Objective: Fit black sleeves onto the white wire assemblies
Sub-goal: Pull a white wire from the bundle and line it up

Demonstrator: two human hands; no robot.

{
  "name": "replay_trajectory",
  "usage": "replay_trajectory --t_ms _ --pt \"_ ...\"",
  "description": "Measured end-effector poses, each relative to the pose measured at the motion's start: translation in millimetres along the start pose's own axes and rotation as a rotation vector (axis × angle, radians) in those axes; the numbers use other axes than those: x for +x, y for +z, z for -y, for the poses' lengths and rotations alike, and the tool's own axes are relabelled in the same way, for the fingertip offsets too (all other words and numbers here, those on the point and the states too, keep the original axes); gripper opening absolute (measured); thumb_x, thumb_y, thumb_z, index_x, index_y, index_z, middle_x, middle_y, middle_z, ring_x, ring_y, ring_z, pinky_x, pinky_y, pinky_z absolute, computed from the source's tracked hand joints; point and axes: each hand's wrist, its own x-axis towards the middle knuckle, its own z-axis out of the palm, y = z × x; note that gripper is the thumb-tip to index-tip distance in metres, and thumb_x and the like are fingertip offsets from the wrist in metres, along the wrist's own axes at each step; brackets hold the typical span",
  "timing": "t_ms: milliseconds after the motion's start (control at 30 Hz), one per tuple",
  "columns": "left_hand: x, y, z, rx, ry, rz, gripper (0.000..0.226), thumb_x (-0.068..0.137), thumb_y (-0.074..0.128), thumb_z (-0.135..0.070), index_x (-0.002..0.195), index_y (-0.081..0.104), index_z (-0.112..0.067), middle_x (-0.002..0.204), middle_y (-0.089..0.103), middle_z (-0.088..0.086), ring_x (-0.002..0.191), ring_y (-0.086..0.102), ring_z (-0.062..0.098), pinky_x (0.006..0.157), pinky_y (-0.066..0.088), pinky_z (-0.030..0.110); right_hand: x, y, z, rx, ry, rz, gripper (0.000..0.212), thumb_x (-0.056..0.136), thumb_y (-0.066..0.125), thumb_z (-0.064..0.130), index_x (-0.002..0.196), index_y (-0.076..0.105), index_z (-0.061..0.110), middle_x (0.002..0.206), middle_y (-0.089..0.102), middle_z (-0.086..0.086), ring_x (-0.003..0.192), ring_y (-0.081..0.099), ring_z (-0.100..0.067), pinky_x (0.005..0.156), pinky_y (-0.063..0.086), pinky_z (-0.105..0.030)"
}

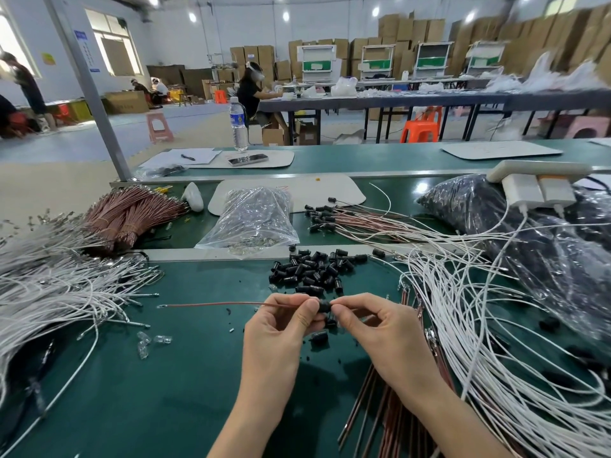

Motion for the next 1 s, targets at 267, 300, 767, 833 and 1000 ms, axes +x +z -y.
replay_trajectory --t_ms 267,300,767,833,1000 --pt "-2 0 0 0.083 0.059 -0.024 0.025 0.079 0.075 -0.025 0.092 0.070 -0.004 0.081 0.076 0.008 0.072 0.073 0.018 0.066 0.056 0.017 1 0 -2 -0.046 -0.003 0.059 0.007 0.090 0.074 0.028 0.093 0.078 0.034 0.083 0.075 0.022 0.075 0.069 0.001 0.068 0.047 -0.008" --pt "-2 0 0 0.089 0.061 -0.022 0.025 0.079 0.075 -0.025 0.092 0.069 -0.004 0.080 0.076 0.008 0.071 0.073 0.017 0.066 0.055 0.017 1 0 -2 -0.057 -0.008 0.060 0.007 0.090 0.074 0.028 0.093 0.078 0.034 0.083 0.075 0.022 0.074 0.069 0.001 0.067 0.047 -0.007" --pt "-5 2 1 0.142 0.071 0.022 0.011 0.086 0.074 -0.015 0.090 0.070 -0.006 0.077 0.075 0.009 0.069 0.071 0.018 0.067 0.056 0.020 0 2 0 0.079 0.126 0.145 0.012 0.081 0.067 0.034 0.077 0.063 0.024 0.067 0.066 0.009 0.054 0.046 -0.008 0.053 0.040 -0.022" --pt "-3 2 0 0.106 0.053 0.028 0.019 0.081 0.075 -0.021 0.090 0.070 -0.005 0.077 0.075 0.011 0.068 0.071 0.017 0.066 0.056 0.020 1 1 3 0.137 0.150 0.149 0.011 0.078 0.067 0.029 0.074 0.063 0.019 0.063 0.065 0.006 0.056 0.051 -0.011 0.056 0.044 -0.023" --pt "-1 1 1 -0.011 -0.028 0.040 0.023 0.070 0.078 -0.033 0.083 0.075 -0.014 0.083 0.076 0.013 0.071 0.071 0.019 0.067 0.057 0.022 3 0 11 0.324 0.199 0.192 0.007 0.085 0.063 0.011 0.079 0.063 0.006 0.068 0.068 -0.003 0.063 0.063 -0.016 0.064 0.053 -0.024"
